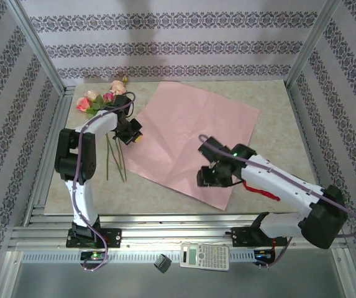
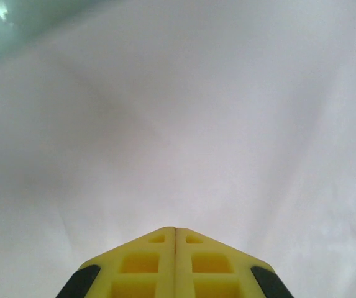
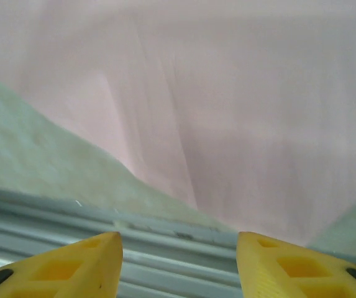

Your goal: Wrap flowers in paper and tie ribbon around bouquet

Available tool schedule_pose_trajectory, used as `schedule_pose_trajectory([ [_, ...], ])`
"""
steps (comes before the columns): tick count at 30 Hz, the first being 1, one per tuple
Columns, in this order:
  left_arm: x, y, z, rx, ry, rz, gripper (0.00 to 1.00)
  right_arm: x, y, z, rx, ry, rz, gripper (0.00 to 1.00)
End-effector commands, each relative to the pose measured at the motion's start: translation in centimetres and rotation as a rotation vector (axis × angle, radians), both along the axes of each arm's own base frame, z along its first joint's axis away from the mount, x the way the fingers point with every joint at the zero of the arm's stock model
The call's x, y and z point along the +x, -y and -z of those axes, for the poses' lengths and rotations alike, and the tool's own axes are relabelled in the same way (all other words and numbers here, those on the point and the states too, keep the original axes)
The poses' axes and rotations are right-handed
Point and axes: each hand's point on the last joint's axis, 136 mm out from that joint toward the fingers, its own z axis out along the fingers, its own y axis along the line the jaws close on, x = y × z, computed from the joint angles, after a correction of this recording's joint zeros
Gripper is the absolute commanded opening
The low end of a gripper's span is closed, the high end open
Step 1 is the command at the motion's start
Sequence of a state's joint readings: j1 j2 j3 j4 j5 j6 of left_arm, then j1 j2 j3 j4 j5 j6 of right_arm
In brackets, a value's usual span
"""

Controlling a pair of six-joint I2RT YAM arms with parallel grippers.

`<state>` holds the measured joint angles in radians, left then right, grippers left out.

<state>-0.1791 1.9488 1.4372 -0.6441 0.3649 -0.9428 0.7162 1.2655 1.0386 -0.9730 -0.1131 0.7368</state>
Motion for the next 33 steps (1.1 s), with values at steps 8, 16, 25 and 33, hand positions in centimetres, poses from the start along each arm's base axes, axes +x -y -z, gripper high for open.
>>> schedule_pose_trajectory([
  [8,-5.7,7.8,1.7,-0.199,-0.057,-0.001,0.03,16.8,-3.6,3.1,0.126,0.081,0.123,0.36],
  [16,-5.1,6.4,5.2,-0.150,-0.106,-0.004,0.03,20.2,-5.1,10.4,0.072,-0.061,0.154,0.30],
  [25,-2.6,3.6,6.1,-0.121,-0.118,-0.005,0.03,15.4,-3.8,12.5,0.071,-0.160,0.189,0.31],
  [33,-1.6,2.8,5.9,-0.136,-0.110,-0.015,0.02,14.2,-3.3,11.6,0.065,-0.142,0.179,0.32],
])
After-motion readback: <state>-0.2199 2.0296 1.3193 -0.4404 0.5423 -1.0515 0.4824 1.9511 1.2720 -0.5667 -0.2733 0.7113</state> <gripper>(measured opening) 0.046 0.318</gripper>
